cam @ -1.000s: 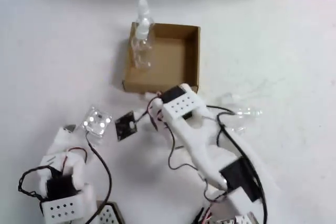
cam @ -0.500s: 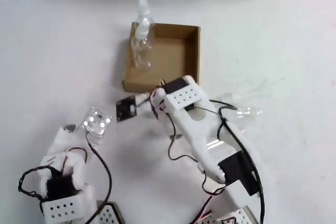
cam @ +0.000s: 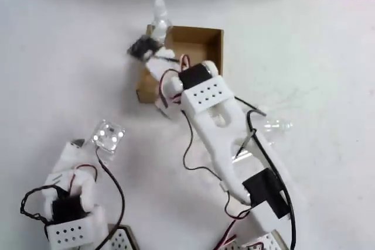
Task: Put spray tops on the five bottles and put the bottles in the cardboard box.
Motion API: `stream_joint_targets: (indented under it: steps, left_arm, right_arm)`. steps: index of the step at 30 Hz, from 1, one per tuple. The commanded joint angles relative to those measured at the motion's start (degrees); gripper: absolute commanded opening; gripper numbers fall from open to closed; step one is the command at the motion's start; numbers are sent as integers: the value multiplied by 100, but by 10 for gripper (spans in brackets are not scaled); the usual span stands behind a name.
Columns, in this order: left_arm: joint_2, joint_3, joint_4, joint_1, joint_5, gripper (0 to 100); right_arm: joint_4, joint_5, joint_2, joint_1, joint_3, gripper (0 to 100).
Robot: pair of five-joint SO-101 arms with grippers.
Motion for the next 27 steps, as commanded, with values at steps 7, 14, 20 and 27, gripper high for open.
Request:
stream_joint_targets:
  steps: [7, 14, 20, 27]
  left_arm:
    - [-119, -26, 26, -48, -35, 57]
    - [-119, -26, 18, -40, -35, 57]
    - [-119, -26, 18, -40, -35, 57]
    - [-119, -26, 18, -40, -35, 57]
  right_arm:
    - [277, -4149, -75, -884, -369, 18]
    - [-857, -4800, -75, -998, 835, 18]
    - [-1991, -4765, -84, -1138, 1776, 60]
    - [-1912, -4765, -119, -1200, 1846, 229]
